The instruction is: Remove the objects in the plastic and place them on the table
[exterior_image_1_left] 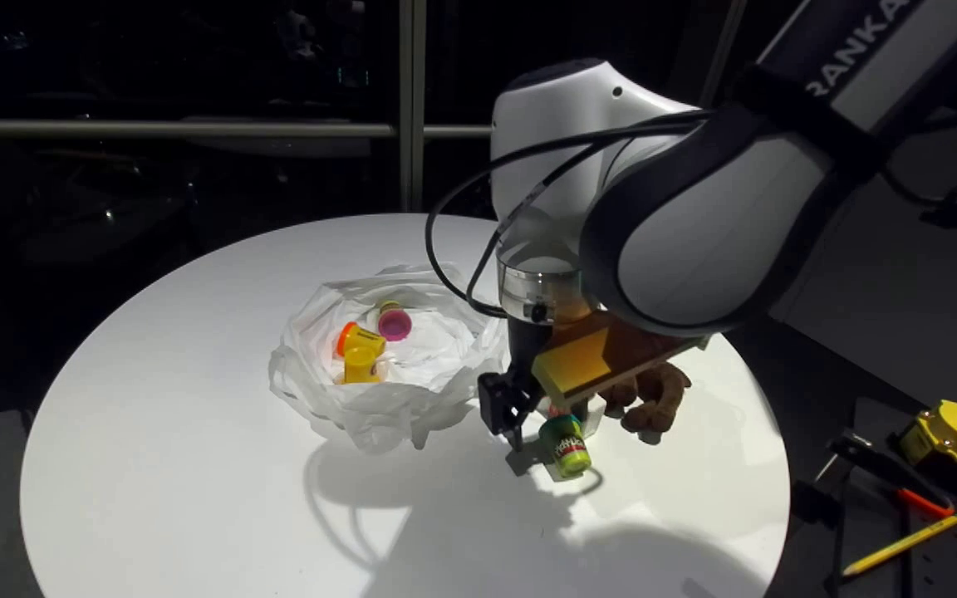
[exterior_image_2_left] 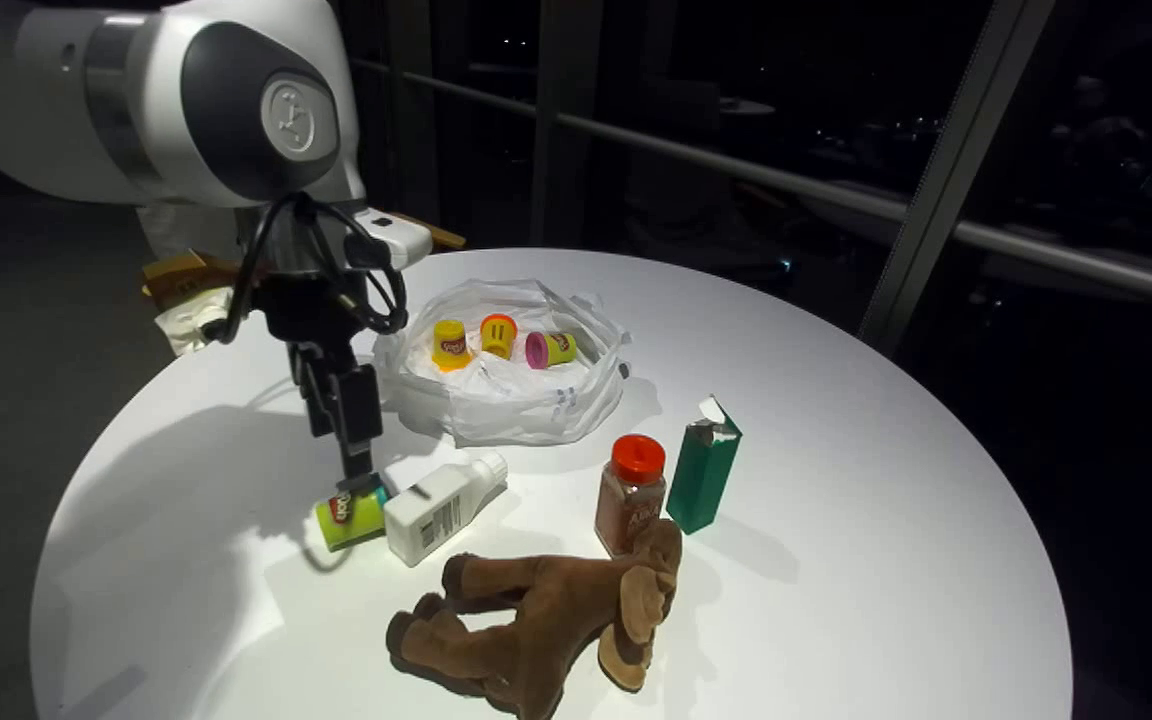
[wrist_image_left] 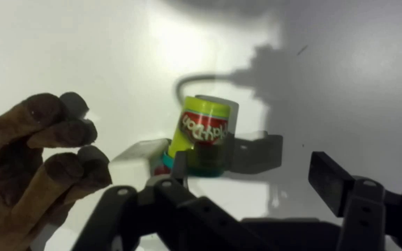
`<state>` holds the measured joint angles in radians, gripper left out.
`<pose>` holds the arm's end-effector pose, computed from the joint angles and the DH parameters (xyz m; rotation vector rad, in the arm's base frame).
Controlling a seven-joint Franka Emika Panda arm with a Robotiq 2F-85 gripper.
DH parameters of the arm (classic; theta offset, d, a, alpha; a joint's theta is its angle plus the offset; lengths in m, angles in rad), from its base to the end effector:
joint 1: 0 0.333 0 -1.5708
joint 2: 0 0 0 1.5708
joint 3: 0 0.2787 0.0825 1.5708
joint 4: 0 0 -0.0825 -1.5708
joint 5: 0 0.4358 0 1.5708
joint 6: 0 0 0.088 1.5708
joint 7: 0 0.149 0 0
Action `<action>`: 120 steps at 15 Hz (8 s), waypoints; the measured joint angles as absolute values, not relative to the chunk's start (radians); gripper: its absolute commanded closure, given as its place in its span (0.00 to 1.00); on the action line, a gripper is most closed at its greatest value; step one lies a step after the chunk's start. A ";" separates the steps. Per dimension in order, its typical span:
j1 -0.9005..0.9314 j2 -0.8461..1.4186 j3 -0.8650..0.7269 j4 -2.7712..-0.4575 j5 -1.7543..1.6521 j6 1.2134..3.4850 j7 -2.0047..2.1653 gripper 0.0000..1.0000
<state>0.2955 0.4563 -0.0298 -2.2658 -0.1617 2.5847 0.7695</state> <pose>0.4993 0.1326 0.0229 2.9460 -0.5337 -0.1133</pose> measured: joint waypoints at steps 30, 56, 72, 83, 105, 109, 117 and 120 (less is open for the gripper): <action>0.198 1.061 -0.100 -1.207 -0.067 2.356 0.646 0.00; 0.232 0.873 -0.100 -1.353 -0.048 2.290 0.650 0.81; 0.292 0.479 -0.032 -2.194 -0.112 2.477 0.628 0.81; 0.323 0.438 -0.018 -2.365 -0.137 2.803 0.580 0.31; 0.319 0.507 -0.001 -1.929 -0.174 2.337 0.418 0.00; 0.311 0.651 0.000 -1.735 -0.221 2.263 0.236 0.00; 0.276 0.873 -0.003 -1.373 -0.213 2.187 0.181 0.00; 0.251 0.925 0.004 -1.301 -0.176 2.137 0.167 0.00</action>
<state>0.2511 0.9247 0.0044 -1.3015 -0.1764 2.1374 0.1670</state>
